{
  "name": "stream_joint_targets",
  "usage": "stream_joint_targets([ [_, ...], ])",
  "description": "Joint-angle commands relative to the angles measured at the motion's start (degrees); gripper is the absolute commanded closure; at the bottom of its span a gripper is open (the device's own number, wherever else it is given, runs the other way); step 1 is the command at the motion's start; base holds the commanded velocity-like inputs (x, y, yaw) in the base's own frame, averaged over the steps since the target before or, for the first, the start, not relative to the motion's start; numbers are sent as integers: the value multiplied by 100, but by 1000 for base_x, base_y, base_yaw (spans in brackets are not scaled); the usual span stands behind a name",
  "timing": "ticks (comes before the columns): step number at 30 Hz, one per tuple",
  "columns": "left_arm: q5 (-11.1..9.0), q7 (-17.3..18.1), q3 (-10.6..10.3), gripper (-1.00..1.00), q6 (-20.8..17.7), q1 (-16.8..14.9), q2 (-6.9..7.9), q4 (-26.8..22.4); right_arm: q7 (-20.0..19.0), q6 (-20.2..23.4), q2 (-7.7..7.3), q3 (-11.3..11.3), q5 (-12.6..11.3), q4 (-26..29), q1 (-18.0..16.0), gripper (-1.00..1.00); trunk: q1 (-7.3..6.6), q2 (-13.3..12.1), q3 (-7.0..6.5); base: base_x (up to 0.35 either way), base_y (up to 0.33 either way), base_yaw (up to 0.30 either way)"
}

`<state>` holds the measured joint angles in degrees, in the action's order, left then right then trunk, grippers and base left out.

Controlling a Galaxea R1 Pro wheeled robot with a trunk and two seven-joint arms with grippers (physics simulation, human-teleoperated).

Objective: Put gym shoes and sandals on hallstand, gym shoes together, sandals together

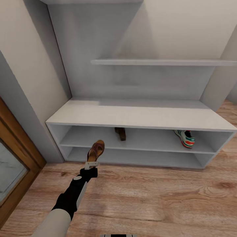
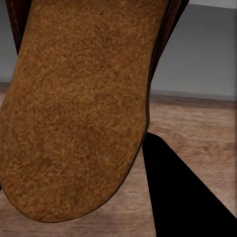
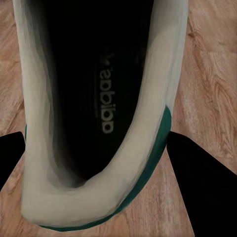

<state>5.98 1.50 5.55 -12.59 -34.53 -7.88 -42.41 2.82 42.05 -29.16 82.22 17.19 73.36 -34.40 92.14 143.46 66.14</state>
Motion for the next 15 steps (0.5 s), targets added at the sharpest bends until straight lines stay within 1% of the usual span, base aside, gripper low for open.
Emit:
stream_joint_targets([
  [1, 79, 18, 25, 100, -34, -1, -8, -12, 25, 23, -2, -1, -14, 3, -5, 100, -1, 2, 5, 0, 0, 0],
  [15, 79, 17, 24, 100, -36, -1, -24, -18, 26, 23, -2, -1, -14, 3, -5, 100, -1, 2, 5, 0, 0, 0],
])
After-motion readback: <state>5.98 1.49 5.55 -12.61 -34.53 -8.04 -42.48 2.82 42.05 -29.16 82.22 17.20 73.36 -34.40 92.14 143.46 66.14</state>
